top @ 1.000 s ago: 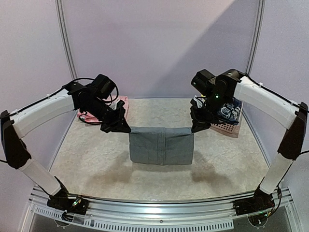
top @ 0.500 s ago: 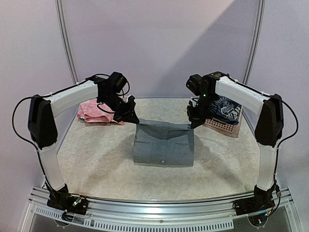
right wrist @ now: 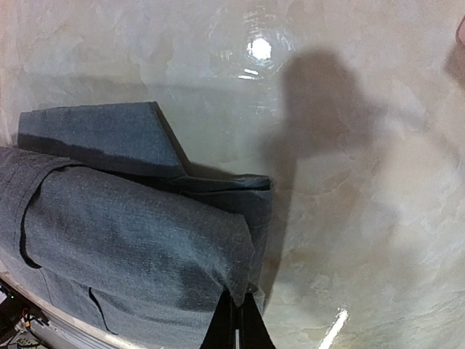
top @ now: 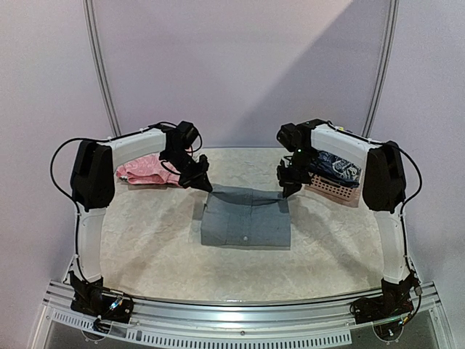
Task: Fold and stack the mixed laundry pile
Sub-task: Fold the 2/3-rectangle-folded shirt at the center of the board.
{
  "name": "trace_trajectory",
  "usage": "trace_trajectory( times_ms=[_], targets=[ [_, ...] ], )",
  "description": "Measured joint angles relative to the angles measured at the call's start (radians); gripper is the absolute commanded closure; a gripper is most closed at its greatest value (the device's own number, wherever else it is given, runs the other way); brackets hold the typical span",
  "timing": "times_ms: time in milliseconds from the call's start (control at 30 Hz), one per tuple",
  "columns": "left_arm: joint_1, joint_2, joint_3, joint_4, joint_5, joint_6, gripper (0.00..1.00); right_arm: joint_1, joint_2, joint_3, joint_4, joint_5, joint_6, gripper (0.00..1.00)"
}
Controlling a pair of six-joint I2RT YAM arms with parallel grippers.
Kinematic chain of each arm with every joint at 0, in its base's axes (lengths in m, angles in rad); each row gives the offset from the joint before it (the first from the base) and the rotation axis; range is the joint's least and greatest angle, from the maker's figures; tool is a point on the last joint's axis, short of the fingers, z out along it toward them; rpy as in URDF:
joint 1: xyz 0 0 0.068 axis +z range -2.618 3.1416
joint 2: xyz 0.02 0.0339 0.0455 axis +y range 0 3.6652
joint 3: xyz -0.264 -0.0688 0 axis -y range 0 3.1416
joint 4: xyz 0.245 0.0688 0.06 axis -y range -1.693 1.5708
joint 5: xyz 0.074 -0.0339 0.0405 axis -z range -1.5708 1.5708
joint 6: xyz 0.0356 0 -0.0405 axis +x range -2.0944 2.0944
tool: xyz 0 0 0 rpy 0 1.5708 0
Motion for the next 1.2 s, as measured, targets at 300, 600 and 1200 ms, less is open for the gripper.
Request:
trace_trajectory(
  times_ms=[300, 600, 1200],
  targets=[
    [0.012, 0.015, 0.005, -0.006, -0.038, 0.001, 0.92, -0.013, 0.047, 0.011, 0.076, -0.063, -0.021, 0.79],
    [0.029, -0.054, -0.079, 0.032, -0.167, -0.057, 0.36, -0.031, 0.050, 0.083, 0.164, -0.087, -0.016, 0.43],
    [-0.208, -0.279, -0.230, 0.148, -0.190, 0.087, 0.63, 0.071, -0.311, -0.299, 0.452, -0.229, -0.064, 0.52]
  ],
)
